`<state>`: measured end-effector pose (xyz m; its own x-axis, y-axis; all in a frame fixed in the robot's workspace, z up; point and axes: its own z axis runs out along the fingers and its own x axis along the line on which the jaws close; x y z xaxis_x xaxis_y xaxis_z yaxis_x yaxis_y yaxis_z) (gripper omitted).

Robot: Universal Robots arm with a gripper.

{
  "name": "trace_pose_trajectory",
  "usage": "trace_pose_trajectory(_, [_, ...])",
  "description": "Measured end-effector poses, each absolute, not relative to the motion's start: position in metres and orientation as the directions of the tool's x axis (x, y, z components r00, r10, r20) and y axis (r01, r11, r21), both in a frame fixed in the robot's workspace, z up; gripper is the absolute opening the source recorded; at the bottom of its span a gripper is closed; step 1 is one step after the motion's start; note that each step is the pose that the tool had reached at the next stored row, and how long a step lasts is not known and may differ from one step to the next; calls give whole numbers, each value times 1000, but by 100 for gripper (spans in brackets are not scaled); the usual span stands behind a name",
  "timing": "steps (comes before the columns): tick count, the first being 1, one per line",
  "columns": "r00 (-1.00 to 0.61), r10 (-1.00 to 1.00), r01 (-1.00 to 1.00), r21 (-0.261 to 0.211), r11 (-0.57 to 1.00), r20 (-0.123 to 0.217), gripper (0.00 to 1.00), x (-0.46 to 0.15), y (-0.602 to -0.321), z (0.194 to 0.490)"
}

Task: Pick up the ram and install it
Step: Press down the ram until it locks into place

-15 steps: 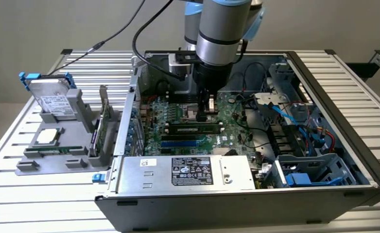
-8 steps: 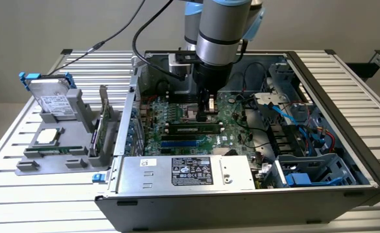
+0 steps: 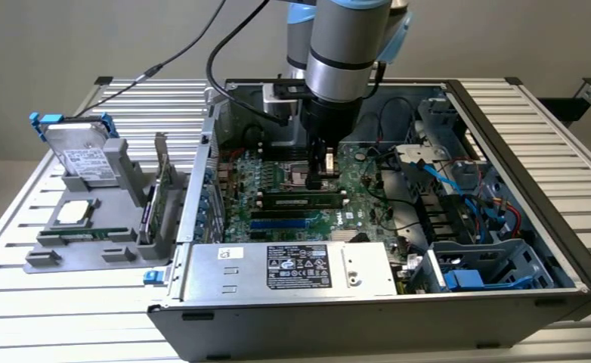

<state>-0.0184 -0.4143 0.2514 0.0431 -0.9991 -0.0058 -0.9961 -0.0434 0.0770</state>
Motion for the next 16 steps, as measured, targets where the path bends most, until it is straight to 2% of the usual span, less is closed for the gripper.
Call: trace_pose_trajectory(16, [39,-999,-997,67,-39,-6,10,5,-411,243])
